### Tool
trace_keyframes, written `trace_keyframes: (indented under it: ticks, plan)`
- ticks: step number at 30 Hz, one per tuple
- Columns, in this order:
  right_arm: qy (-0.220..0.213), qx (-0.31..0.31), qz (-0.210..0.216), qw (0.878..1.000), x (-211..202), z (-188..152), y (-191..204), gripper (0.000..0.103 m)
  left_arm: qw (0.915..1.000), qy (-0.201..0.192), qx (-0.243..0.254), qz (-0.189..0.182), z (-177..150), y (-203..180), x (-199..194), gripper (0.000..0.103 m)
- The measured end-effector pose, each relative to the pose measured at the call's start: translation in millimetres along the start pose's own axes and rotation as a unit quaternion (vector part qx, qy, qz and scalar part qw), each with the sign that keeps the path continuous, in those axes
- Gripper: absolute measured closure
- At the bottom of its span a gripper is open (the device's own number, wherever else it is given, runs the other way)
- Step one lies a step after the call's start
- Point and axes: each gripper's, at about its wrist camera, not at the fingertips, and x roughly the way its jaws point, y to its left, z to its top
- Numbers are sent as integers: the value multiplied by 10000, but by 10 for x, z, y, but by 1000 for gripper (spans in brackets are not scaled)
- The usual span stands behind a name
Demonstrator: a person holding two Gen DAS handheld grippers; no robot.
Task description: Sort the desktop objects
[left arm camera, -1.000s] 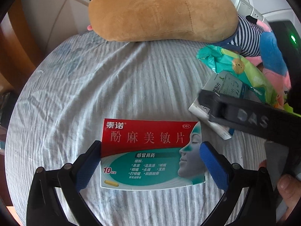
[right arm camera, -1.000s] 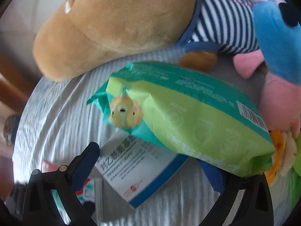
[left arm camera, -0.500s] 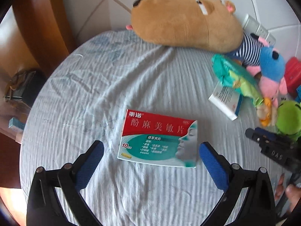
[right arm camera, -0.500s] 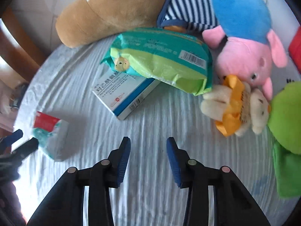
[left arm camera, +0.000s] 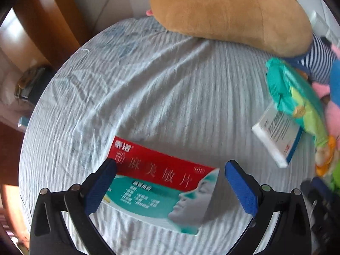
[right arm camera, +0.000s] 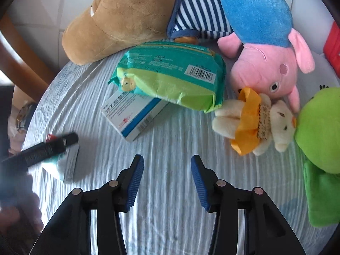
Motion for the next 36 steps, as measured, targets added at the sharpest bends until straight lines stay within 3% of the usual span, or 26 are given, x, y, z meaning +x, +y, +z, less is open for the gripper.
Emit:
trace_keyframes:
  ticks: [2,5,9,13,16,22,25,26,29,32,34,36]
  plan:
    - [2,-21,4,10000,20,10,26,40,9998,-42,188,44,-101,53,-17,0]
    - [27,-83,26,10000,39,-1,99,39,9993,-84,307,203,-313,277,-66,0]
    - [85,-157,96,9998,11,-80,181,40,9997,-79,-136,201,-487,707,-152,0]
    - [139,-417,328,9985,34,-123,465,47,9954,-290,-739,-535,-606,1094,-373,0]
    - [179,-652,488,9965,71,-141,722,63,9923,-358,-1041,-564,-751,1378,-484,0]
    - [257,-1119,806,9901,144,-177,1235,64,9861,-392,-1048,-1232,-831,1569,-651,0]
    - [308,-1150,822,9895,163,-211,1311,64,9860,-216,-1381,-909,-869,1587,-602,0]
    - [307,-1167,822,9893,159,-214,1325,64,9824,-146,-1655,-850,-873,1624,-549,0]
    - [291,-1159,832,9893,116,-241,1315,64,9588,59,-2720,-823,-860,1723,-389,0]
    - [292,-1177,901,9885,47,-290,1260,64,9511,389,-3044,-351,-740,1653,-222,0]
    - [265,-1114,893,9894,29,-283,1200,63,9508,522,-3053,-54,-678,1571,-133,0]
    - [213,-948,825,9918,46,-231,1118,63,9560,554,-2879,65,-663,1477,-70,0]
